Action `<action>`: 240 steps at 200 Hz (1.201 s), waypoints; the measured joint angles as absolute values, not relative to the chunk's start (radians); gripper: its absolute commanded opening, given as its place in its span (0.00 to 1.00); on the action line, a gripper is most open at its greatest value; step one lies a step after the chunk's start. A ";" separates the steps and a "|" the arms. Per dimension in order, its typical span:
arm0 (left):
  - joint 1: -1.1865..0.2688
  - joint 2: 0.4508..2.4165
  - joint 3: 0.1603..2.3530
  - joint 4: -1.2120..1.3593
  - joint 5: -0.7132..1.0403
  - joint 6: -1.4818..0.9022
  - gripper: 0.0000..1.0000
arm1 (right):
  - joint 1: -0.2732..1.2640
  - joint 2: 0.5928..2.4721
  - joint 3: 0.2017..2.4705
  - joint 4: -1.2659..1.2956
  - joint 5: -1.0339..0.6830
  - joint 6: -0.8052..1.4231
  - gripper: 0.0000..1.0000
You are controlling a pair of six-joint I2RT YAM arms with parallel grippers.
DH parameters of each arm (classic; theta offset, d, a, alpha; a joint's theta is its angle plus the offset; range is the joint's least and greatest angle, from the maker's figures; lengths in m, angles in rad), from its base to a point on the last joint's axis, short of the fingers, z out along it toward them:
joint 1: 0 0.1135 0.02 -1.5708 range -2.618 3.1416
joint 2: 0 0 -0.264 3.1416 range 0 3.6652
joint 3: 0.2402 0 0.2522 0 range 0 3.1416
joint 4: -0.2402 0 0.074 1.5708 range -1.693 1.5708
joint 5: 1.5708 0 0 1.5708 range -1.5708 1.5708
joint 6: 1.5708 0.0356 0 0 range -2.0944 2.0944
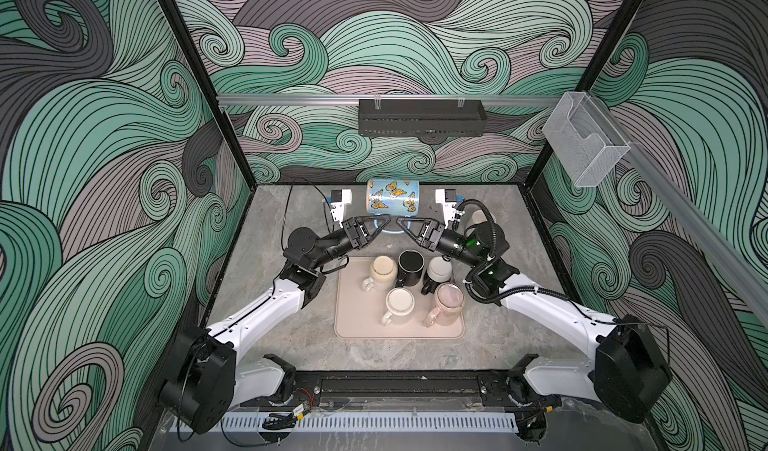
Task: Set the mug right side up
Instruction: 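Grasp the blue mug handle with the right gripper from the left gripper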
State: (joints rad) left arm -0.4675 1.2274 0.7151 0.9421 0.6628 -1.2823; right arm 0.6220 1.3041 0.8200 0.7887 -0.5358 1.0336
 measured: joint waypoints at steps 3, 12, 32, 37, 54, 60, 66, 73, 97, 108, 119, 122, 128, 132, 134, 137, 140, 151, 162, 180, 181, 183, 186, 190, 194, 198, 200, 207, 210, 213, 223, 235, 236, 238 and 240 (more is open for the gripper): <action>-0.468 1.227 0.715 0.939 0.663 -1.281 0.00 | 0.622 1.306 0.821 0.789 -0.536 1.033 0.50; -0.468 1.227 0.715 0.933 0.664 -1.277 0.00 | 0.622 1.310 0.825 0.791 -0.536 1.035 0.48; -0.474 1.227 0.715 0.928 0.664 -1.270 0.00 | 0.622 1.321 0.831 0.802 -0.539 1.045 0.46; -0.474 1.227 0.715 0.928 0.664 -1.269 0.00 | 0.622 1.325 0.833 0.805 -0.540 1.048 0.45; -0.474 1.227 0.715 0.928 0.663 -1.267 0.00 | 0.622 1.333 0.835 0.812 -0.544 1.056 0.44; -0.474 1.227 0.715 0.928 0.663 -1.266 0.00 | 0.622 1.334 0.836 0.814 -0.545 1.058 0.43; -0.474 1.227 0.715 0.928 0.663 -1.266 0.00 | 0.622 1.335 0.836 0.817 -0.546 1.060 0.42; -0.474 1.227 0.715 0.928 0.663 -1.265 0.00 | 0.622 1.336 0.836 0.819 -0.548 1.061 0.41; -0.478 1.227 0.715 0.927 0.662 -1.260 0.00 | 0.622 1.336 0.836 0.822 -0.551 1.071 0.38; -0.479 1.227 0.715 0.927 0.659 -1.253 0.00 | 0.622 1.336 0.836 0.824 -0.554 1.075 0.35; -0.480 1.227 0.715 0.927 0.659 -1.248 0.00 | 0.622 1.336 0.837 0.825 -0.556 1.077 0.34; -0.480 1.227 0.715 0.926 0.659 -1.246 0.00 | 0.622 1.336 0.837 0.825 -0.557 1.079 0.34; -0.480 1.227 0.715 0.926 0.658 -1.243 0.00 | 0.622 1.336 0.837 0.825 -0.558 1.079 0.32; -0.480 1.227 0.715 0.926 0.658 -1.242 0.00 | 0.622 1.336 0.837 0.825 -0.558 1.081 0.32; -0.480 1.227 0.715 0.926 0.658 -1.241 0.00 | 0.622 1.336 0.837 0.826 -0.558 1.081 0.32; -0.480 1.227 0.715 0.926 0.657 -1.239 0.00 | 0.622 1.336 0.837 0.826 -0.559 1.083 0.32; -0.480 1.227 0.715 0.925 0.657 -1.238 0.00 | 0.622 1.336 0.837 0.826 -0.559 1.082 0.31; -0.480 1.227 0.715 0.921 0.656 -1.234 0.00 | 0.622 1.336 0.837 0.826 -0.559 1.083 0.29; -0.480 1.227 0.715 0.916 0.654 -1.230 0.00 | 0.622 1.338 0.837 0.826 -0.561 1.082 0.27; -0.480 1.227 0.715 0.903 0.650 -1.219 0.00 | 0.623 1.340 0.837 0.820 -0.562 1.087 0.23; -0.480 1.227 0.715 0.902 0.650 -1.218 0.00 | 0.623 1.340 0.837 0.819 -0.562 1.086 0.23; -0.480 1.227 0.715 0.900 0.650 -1.217 0.00 | 0.623 1.340 0.837 0.818 -0.562 1.087 0.22; -0.480 1.227 0.715 0.898 0.650 -1.211 0.00 | 0.623 1.340 0.837 0.816 -0.562 1.090 0.21; -0.480 1.227 0.715 0.896 0.649 -1.206 0.00 | 0.623 1.340 0.837 0.814 -0.562 1.090 0.19; -0.480 1.227 0.715 0.895 0.649 -1.201 0.00 | 0.623 1.340 0.837 0.811 -0.561 1.093 0.18; -0.480 1.227 0.715 0.892 0.648 -1.195 0.00 | 0.622 1.340 0.838 0.810 -0.561 1.097 0.16; -0.480 1.227 0.715 0.891 0.648 -1.195 0.00 | 0.622 1.340 0.837 0.809 -0.561 1.097 0.15; -0.481 1.227 0.715 0.888 0.647 -1.190 0.00 | 0.622 1.340 0.837 0.806 -0.560 1.097 0.11; -0.481 1.227 0.715 0.886 0.647 -1.188 0.00 | 0.622 1.340 0.837 0.806 -0.560 1.097 0.08; -0.481 1.227 0.715 0.884 0.646 -1.185 0.00 | 0.622 1.340 0.837 0.804 -0.559 1.097 0.05; -0.481 1.227 0.715 0.879 0.645 -1.178 0.00 | 0.622 1.340 0.837 0.802 -0.559 1.097 0.00; -0.482 1.226 0.715 0.872 0.643 -1.171 0.00 | 0.622 1.341 0.837 0.800 -0.558 1.097 0.00; -0.482 1.226 0.715 0.872 0.643 -1.171 0.00 | 0.622 1.341 0.837 0.800 -0.558 1.097 0.00; -0.482 1.225 0.715 0.871 0.642 -1.169 0.00 | 0.622 1.341 0.838 0.799 -0.557 1.097 0.00; -0.483 1.225 0.715 0.869 0.641 -1.168 0.00 | 0.622 1.341 0.837 0.799 -0.557 1.097 0.00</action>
State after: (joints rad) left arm -0.4828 1.2251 0.7151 0.8688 0.6407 -1.1683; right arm 0.6224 1.3411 0.8371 0.7994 -0.5571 1.0973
